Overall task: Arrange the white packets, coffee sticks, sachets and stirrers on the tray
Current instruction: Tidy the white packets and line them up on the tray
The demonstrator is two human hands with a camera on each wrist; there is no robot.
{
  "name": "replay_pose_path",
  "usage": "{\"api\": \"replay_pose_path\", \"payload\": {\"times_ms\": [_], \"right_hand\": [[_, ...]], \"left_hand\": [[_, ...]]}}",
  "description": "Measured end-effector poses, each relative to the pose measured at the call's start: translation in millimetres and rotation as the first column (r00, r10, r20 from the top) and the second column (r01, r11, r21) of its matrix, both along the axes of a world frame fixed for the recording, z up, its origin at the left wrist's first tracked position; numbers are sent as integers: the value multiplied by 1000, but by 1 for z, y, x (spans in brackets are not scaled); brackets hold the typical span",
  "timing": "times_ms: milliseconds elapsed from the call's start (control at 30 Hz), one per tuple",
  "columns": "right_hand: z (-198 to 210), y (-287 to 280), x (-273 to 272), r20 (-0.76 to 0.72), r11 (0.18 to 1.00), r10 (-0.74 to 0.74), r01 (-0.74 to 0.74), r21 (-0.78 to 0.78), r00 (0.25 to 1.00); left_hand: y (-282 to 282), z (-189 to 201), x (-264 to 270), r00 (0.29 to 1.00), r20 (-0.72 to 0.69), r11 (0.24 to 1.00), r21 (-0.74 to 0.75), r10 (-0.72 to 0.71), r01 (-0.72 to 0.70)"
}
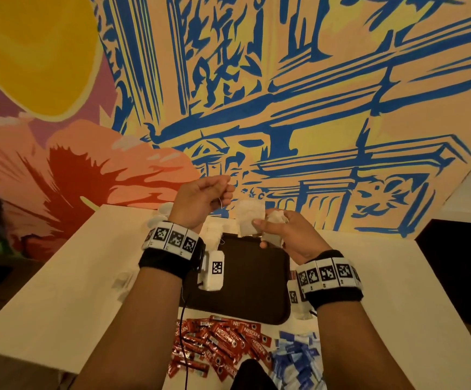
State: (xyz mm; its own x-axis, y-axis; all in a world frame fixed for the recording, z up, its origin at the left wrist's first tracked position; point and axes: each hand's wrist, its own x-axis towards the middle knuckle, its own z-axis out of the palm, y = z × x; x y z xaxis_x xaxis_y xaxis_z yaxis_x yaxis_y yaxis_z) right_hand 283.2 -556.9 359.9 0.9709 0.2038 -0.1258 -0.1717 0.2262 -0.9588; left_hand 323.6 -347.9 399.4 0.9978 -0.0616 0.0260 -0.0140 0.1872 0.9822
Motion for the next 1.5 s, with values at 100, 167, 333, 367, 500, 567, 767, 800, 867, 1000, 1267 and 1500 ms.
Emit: {"api": "replay_pose_path", "payload": {"times_ms": [100,167,333,367,500,567,767,800,867,1000,1267,1500], "right_hand": [[-4,-1,-1,-4,999,46,-46,9,999],[-6,-1,-1,-10,998,58,-58,3,998],[-11,2,-1,-21,999,39,-39,6,999],[-13,3,0,-20,1000,29,-29,2,999],[-21,12,2,0,999,-28,28,-20,1000],[-23,18,3,-1,999,-52,52,-15,999],[-37,30,2,5,1000,4,-4,24,1000],[-39,31,2,9,1000,10,-10,14,1000],[-45,33,2,9,1000,4,-4,-21,1000],[-61,32,3,5,961,113,-108,-253,994],[-95,52,5,-162,825,302,-342,-451,940],[-110,77,24,-196,903,31,-112,-414,980]], "left_hand": [[1,-13,2,999,-38,999,43,11,-9],[2,-20,-1,998,-53,983,183,21,-11],[16,-36,-12,997,-40,836,548,65,-32],[19,-39,-15,997,-52,841,540,52,-15],[19,-43,-33,978,-175,946,283,-109,156],[17,-46,-39,974,-162,937,284,-159,201],[21,-57,-42,996,-77,953,296,-46,66],[22,-60,-42,996,-72,947,314,-47,67],[25,-66,-41,994,-86,926,363,-74,100],[39,-76,-38,970,-182,896,387,-159,220],[60,-107,-29,854,-417,749,445,-311,491],[91,-114,7,895,-359,688,581,-264,435]]}}
